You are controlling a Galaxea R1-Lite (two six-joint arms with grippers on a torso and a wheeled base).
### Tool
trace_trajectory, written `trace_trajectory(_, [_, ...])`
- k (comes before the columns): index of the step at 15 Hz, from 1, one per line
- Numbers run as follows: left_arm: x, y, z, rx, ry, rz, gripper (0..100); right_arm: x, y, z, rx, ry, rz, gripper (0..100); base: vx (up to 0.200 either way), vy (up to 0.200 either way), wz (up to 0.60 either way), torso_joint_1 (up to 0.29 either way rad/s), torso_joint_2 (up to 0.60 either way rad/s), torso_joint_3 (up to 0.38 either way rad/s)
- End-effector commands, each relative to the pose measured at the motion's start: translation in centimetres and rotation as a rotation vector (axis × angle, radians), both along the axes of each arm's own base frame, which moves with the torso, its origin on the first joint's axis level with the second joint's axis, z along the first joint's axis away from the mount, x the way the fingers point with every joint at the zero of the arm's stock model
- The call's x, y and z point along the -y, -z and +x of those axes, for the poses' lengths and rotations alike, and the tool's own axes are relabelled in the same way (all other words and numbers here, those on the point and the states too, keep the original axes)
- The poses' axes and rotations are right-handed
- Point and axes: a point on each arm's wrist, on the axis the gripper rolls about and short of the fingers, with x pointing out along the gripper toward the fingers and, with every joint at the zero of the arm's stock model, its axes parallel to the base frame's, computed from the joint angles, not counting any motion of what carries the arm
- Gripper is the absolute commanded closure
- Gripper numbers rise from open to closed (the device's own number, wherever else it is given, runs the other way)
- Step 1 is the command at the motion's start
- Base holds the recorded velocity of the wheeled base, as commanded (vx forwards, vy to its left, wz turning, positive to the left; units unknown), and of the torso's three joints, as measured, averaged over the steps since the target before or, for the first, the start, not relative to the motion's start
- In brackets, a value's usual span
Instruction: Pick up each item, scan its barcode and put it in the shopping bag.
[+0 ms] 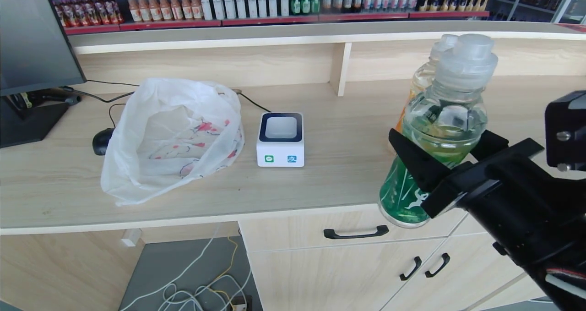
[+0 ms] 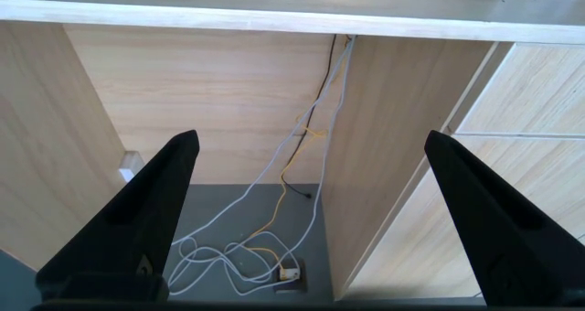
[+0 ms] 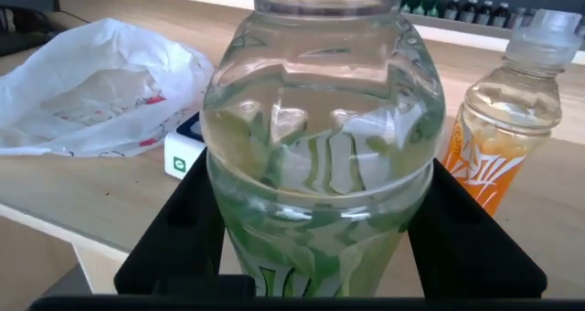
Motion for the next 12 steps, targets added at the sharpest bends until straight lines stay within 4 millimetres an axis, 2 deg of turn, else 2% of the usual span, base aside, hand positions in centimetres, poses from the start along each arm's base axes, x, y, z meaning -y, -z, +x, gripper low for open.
trace_trajectory(1, [0.0,0.0,0.0,0.0,-0.001,0.0,0,0.4,0.6,-1.4,0.006,-0.029,-0.04,100,0.0,0.0,0.0,0.0,0.0,0.0])
trace_trajectory(4, [0.0,0.0,0.0,0.0,-0.001,0.0,0,-0.3,1.2,-3.1,0.04,-0.088,-0.106,100,0.0,0.0,0.0,0.0,0.0,0.0])
trace_trajectory(9, [0.0,0.0,0.0,-0.001,-0.001,0.0,0,-0.9,1.6,-4.5,0.09,-0.13,-0.207,100,0.0,0.0,0.0,0.0,0.0,0.0])
trace_trajectory(12, [0.0,0.0,0.0,-0.001,-0.001,0.0,0,-3.7,2.4,-6.8,0.148,-0.251,-0.324,100,0.0,0.0,0.0,0.0,0.0,0.0])
